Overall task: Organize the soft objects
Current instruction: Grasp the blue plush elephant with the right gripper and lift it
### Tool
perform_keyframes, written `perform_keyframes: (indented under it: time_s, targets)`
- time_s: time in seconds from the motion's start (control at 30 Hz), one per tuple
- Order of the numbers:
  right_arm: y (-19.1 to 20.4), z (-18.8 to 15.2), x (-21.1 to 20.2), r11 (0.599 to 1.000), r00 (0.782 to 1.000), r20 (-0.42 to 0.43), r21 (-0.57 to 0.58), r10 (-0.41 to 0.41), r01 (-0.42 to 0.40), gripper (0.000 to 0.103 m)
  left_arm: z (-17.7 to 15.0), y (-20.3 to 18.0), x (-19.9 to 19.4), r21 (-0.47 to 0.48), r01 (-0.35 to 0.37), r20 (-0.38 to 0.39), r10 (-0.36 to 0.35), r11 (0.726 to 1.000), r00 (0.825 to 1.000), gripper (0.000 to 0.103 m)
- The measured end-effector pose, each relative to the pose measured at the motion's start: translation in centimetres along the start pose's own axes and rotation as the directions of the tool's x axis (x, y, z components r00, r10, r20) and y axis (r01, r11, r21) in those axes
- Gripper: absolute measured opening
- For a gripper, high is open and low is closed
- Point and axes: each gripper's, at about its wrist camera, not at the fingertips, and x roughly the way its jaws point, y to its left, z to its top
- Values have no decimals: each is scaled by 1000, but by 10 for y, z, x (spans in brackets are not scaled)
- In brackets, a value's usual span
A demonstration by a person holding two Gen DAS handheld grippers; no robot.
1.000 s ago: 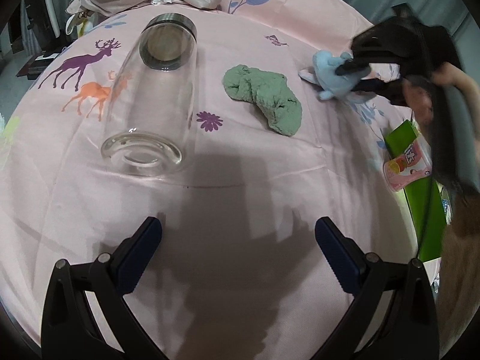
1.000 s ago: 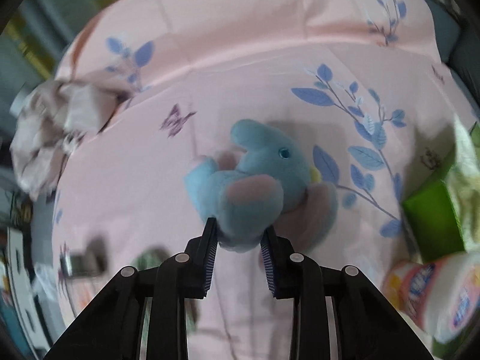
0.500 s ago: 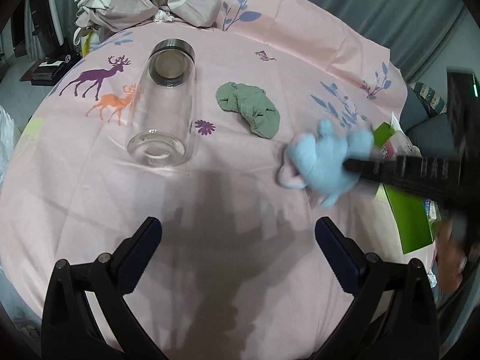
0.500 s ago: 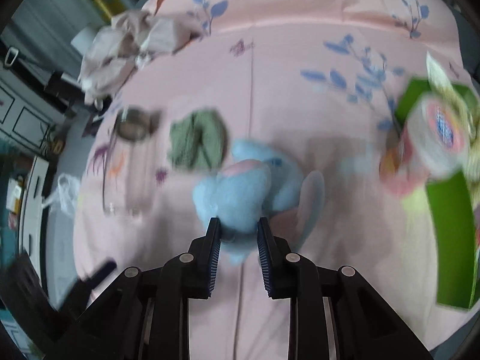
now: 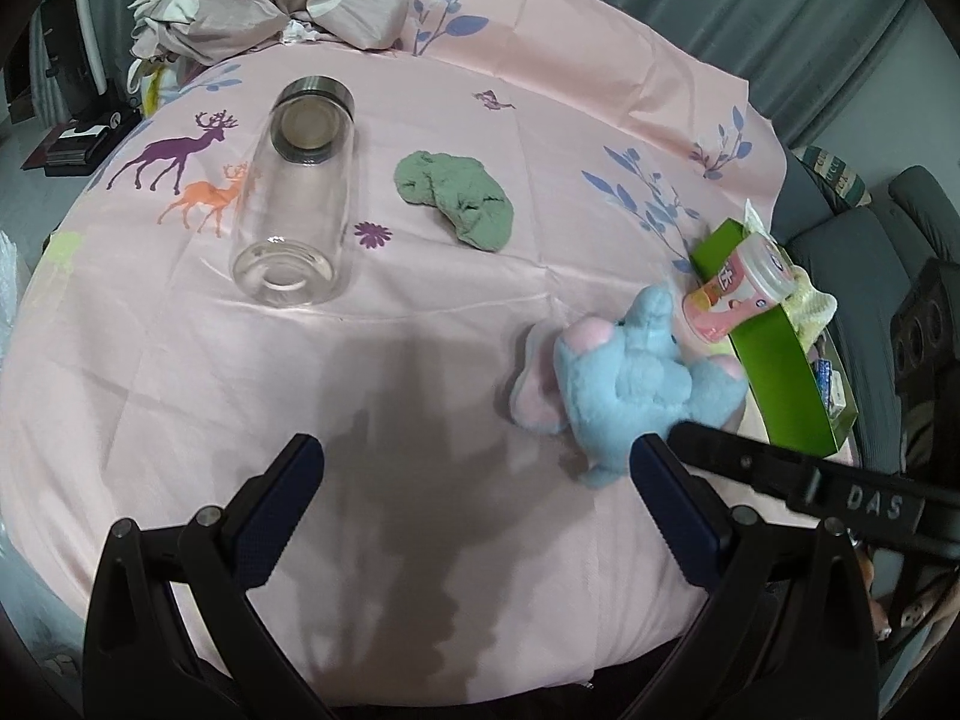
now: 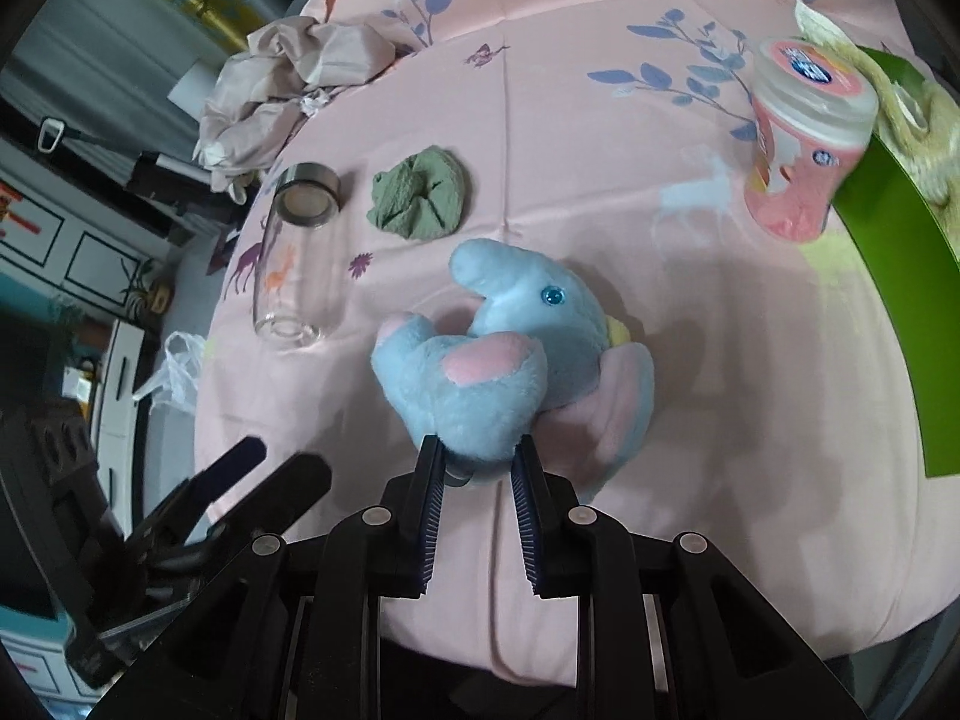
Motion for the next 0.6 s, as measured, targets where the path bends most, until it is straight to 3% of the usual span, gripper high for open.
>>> perform_keyframes:
  time_s: [0.2,0.23,0.3,0.37,0.6]
  targets:
    - [-12,-4,-6,999,999,-27,37,17,-16,26,-4,-11,5,17,11,-19,-10,1000,1000,102]
    - [-14,-4,-8,999,1000,-20,38,9,-8,30,-5,-13,6,21,13,-23,-12,1000,1000,102]
    - [-18,-3,-17,999,999,25,42,-27,26,51,-6,-17,9,29,20,-31,-19,999,999,102]
    - [-22,-2,-25,997,997,66,61,-41,37,63,-7,-20,11,35,26,-38,-25,999,999,102]
    - [-40,2,-23,994,997,72,110,-5,-3,70,-13,-34,21,63,58,-71,-53,996,996,102]
